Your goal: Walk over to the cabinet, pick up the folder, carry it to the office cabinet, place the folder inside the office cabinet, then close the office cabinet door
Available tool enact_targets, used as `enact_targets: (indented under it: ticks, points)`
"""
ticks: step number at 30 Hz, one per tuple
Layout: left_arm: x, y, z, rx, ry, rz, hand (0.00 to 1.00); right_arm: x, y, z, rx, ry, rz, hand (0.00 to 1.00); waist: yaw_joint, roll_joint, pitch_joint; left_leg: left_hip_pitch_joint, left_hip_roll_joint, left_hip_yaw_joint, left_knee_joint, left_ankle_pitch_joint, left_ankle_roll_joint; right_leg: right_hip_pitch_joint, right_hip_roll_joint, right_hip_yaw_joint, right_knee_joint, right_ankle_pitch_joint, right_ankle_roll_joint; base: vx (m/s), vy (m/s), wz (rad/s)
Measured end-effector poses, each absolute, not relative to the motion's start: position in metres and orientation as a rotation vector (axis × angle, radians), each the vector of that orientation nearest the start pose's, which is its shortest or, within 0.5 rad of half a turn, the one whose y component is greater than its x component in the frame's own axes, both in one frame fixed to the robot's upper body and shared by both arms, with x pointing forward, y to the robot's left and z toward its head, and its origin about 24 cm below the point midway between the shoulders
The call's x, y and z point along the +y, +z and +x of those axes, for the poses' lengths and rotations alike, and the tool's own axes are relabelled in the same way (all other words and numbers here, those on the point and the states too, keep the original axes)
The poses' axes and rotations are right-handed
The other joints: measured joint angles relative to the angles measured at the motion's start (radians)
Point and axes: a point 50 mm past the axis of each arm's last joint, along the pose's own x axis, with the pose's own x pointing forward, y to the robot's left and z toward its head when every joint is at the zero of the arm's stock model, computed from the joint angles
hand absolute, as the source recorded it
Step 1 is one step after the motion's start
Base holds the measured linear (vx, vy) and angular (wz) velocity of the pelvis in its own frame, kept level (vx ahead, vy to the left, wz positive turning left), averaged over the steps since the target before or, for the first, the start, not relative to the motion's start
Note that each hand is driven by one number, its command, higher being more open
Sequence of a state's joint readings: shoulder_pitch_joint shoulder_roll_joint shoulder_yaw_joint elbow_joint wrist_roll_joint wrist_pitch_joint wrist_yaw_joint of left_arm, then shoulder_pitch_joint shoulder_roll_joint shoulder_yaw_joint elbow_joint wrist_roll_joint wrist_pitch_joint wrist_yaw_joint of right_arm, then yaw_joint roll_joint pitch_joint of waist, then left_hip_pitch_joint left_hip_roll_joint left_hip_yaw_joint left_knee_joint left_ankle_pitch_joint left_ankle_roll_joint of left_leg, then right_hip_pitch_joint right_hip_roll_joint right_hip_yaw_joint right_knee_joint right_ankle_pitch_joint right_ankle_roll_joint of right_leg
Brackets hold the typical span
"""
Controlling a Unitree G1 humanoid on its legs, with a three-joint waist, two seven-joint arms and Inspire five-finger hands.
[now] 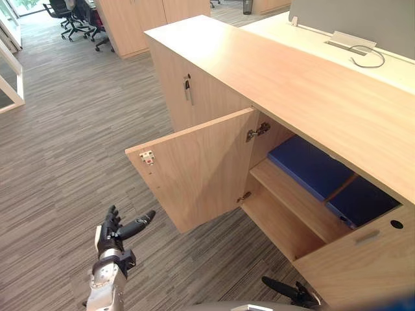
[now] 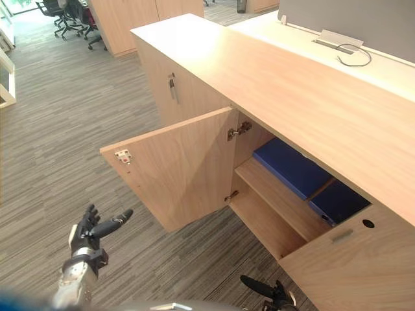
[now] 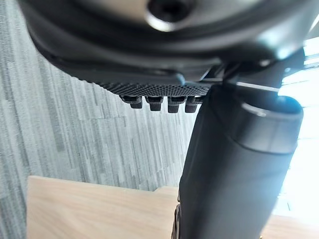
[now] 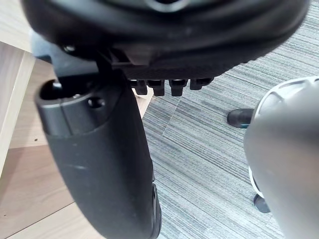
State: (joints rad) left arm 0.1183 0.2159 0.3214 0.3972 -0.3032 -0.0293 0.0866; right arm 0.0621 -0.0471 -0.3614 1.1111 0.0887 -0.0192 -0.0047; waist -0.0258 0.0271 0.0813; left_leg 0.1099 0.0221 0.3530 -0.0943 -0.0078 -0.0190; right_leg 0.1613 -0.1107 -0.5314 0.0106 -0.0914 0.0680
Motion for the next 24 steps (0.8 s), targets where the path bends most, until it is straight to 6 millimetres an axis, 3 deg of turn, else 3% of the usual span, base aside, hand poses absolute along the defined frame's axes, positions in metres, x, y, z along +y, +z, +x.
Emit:
enact_targets:
  ticks: [7,15,20,24]
  points:
    - [0.323,-0.021,0.206,0.305,0.619,-0.103,1.0,-0.203,-0.165,0.086,1.108,-0.379,0.234,1.0,0.016,0.004,-0.004,0.011,0.003,0.023,0.0,-0.002,-0.003,-0.001,0.003,0.022,0.0,0.003,-0.009,-0.02,0.012,-0.1]
    - [0.334,0.001,0.228,0.245,0.593,-0.064,1.0,-0.203,-0.166,0.082,1.115,-0.396,0.261,1.0,0.026,0.006,-0.007,0.013,0.006,0.022,0.0,-0.002,-0.004,0.0,0.005,0.022,0.004,0.002,-0.011,0.0,0.0,0.0]
    - [0.327,0.022,0.254,0.205,0.449,0.022,1.0,-0.204,-0.166,0.079,1.123,-0.4,0.261,1.0,0.031,0.008,-0.019,0.015,0.007,0.022,0.0,0.0,-0.006,0.0,0.005,0.022,0.01,0.003,-0.014,-0.01,0.001,0.0]
    - [0.306,0.021,0.272,0.217,0.317,0.0,1.0,-0.205,-0.166,0.079,1.124,-0.4,0.267,1.0,0.028,0.011,-0.025,0.015,0.008,0.022,0.0,0.003,-0.011,-0.002,0.005,0.023,0.013,0.006,-0.018,-0.04,0.002,-0.02]
